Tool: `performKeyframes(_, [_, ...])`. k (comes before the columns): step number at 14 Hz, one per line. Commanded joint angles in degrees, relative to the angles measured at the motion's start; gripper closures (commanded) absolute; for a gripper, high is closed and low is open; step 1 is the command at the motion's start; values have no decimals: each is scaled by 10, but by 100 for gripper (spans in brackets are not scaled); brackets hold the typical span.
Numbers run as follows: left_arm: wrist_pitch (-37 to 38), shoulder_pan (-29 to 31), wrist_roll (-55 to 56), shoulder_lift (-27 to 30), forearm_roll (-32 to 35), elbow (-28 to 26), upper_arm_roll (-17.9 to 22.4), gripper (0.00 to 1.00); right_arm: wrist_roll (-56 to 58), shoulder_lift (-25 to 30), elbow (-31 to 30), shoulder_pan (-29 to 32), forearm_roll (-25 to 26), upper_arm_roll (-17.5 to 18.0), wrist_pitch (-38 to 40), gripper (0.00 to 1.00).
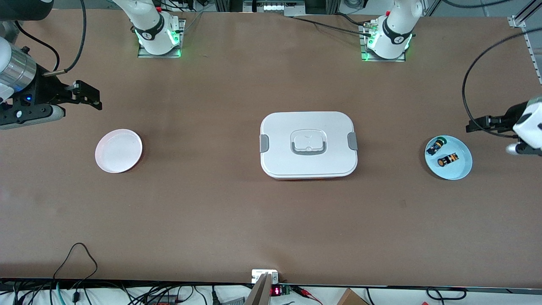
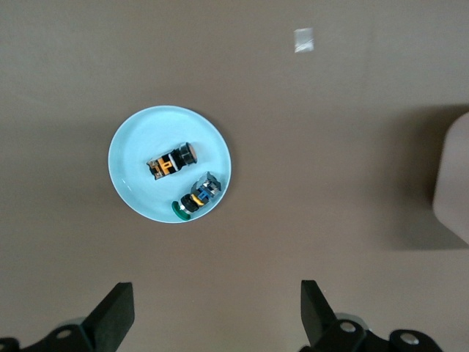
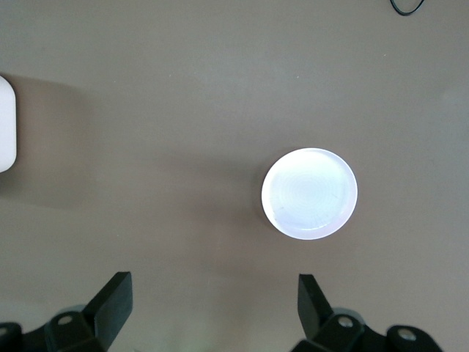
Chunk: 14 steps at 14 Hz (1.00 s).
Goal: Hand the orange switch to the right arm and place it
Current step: 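Lower the left gripper and grasp the orange-and-black switch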
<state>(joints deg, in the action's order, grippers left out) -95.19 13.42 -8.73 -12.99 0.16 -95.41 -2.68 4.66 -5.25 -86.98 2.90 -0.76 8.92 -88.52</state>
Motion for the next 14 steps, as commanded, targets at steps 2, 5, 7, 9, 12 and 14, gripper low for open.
performKeyframes(2, [5, 21, 1, -105, 12, 71, -4, 0, -6, 5, 5, 2, -8, 1, 9, 0])
performKeyframes(5, [-69, 36, 70, -147, 12, 61, -4, 0, -6, 5, 5, 2, -8, 0, 7, 0])
performKeyframes(7, [-118, 37, 106, -169, 12, 51, -2, 0, -6, 5, 5, 3, -7, 0, 5, 0])
performKeyframes(9, [-190, 36, 163, -180, 55, 26, 7, 0, -6, 4, 5, 2, -7, 1, 3, 0])
performKeyframes(12, [-207, 34, 249, -168, 95, -13, 4, 0, -7, 4, 6, 2, -7, 1, 2, 0])
performKeyframes(14, [-232, 39, 249, -172, 93, -31, 2, 0, -6, 3, 6, 2, -7, 1, -6, 0])
